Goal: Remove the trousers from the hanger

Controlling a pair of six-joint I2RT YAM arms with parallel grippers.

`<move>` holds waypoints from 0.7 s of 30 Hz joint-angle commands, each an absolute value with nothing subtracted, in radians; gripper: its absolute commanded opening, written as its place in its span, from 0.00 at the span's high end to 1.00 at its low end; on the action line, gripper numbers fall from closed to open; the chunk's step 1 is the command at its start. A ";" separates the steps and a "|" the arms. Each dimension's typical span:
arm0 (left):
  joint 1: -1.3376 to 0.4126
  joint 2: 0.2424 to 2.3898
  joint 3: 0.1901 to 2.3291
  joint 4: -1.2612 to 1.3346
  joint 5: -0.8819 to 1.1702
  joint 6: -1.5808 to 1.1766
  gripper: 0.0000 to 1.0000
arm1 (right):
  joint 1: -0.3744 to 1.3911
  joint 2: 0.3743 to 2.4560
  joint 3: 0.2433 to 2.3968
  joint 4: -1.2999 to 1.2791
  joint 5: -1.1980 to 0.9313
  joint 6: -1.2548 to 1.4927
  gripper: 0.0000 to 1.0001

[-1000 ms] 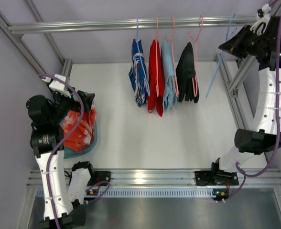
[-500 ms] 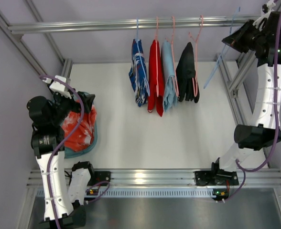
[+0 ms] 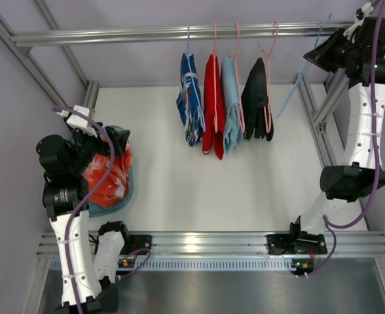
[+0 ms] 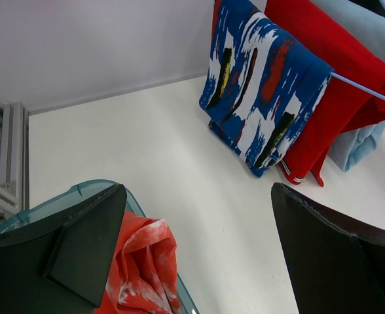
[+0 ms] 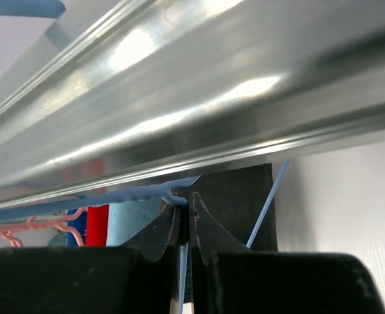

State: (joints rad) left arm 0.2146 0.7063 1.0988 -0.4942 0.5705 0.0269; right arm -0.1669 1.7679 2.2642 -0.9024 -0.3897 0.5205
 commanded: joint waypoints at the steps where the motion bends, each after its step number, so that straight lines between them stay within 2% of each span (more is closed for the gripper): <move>1: 0.213 0.696 1.095 -0.480 0.563 0.020 0.02 | -0.184 1.747 2.231 -0.882 -0.370 0.545 1.00; 2: 0.213 0.696 1.097 -0.480 0.563 0.020 0.02 | -0.186 1.740 2.221 -0.881 -0.367 0.545 1.00; 3: 0.213 0.696 1.097 -0.480 0.561 0.018 0.02 | -0.193 1.715 2.211 -0.881 -0.368 0.546 0.96; 4: 0.213 0.696 1.098 -0.480 0.561 0.018 0.02 | -0.198 1.703 2.188 -0.882 -0.367 0.549 0.82; 6: 0.213 0.698 1.098 -0.479 0.565 0.018 0.02 | -0.213 1.660 2.162 -0.891 -0.347 0.555 0.76; 7: 0.213 0.698 1.097 -0.479 0.565 0.017 0.02 | -0.216 1.648 2.134 -0.893 -0.335 0.560 0.67; 9: 0.212 0.698 1.097 -0.479 0.569 0.012 0.02 | -0.232 1.602 2.100 -0.882 -0.313 0.563 0.63; 11: 0.212 0.698 1.097 -0.479 0.572 0.009 0.02 | -0.238 1.571 2.050 -0.876 -0.298 0.568 0.54; 14: 0.212 0.693 1.098 -0.479 0.571 0.009 0.02 | -0.245 1.523 1.999 -0.865 -0.292 0.561 0.50; 16: 0.212 0.687 1.097 -0.479 0.569 0.011 0.02 | -0.248 1.479 1.953 -0.850 -0.288 0.551 0.40; 21: 0.209 0.683 1.092 -0.480 0.563 0.008 0.02 | -0.261 1.352 1.859 -0.775 -0.272 0.471 0.32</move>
State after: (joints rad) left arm 0.2134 0.6945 1.0966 -0.4946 0.5606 0.0204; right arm -0.2390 1.4521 1.8790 -0.8570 -0.2996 0.5220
